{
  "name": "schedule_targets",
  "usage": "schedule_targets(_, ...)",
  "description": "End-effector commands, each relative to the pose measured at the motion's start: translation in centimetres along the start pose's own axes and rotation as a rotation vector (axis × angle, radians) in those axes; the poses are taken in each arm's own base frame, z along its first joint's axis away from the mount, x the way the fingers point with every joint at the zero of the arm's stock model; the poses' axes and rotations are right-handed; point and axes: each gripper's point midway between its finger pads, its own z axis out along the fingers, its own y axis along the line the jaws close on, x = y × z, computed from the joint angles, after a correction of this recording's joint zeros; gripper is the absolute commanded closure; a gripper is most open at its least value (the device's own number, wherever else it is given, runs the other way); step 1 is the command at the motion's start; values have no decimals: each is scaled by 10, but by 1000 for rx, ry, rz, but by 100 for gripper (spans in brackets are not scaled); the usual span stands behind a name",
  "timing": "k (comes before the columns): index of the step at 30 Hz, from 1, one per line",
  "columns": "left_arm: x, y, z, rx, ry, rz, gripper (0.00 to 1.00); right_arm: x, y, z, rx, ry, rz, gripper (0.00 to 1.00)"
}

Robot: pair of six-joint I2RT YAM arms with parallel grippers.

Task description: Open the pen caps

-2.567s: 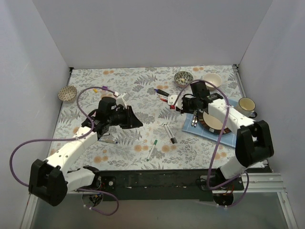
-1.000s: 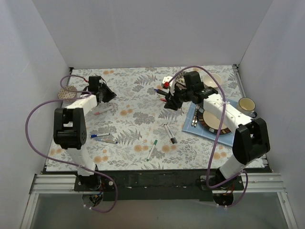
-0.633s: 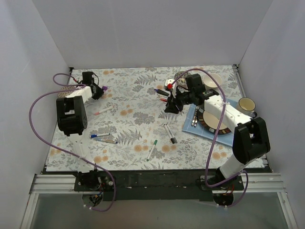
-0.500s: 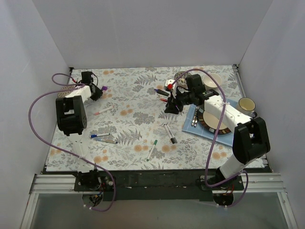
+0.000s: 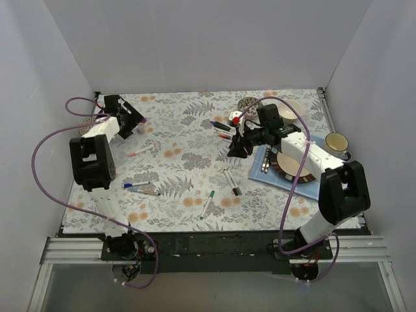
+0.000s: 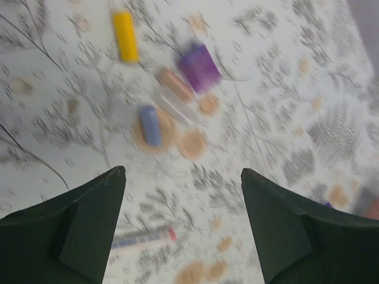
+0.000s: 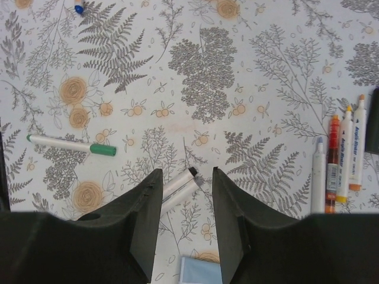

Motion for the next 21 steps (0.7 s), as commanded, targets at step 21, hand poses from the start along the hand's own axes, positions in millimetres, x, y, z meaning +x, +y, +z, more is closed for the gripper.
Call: schedule_targets(21,110,-23,-246,619,-92,324,2,77,140,20,-487,279,-905,19)
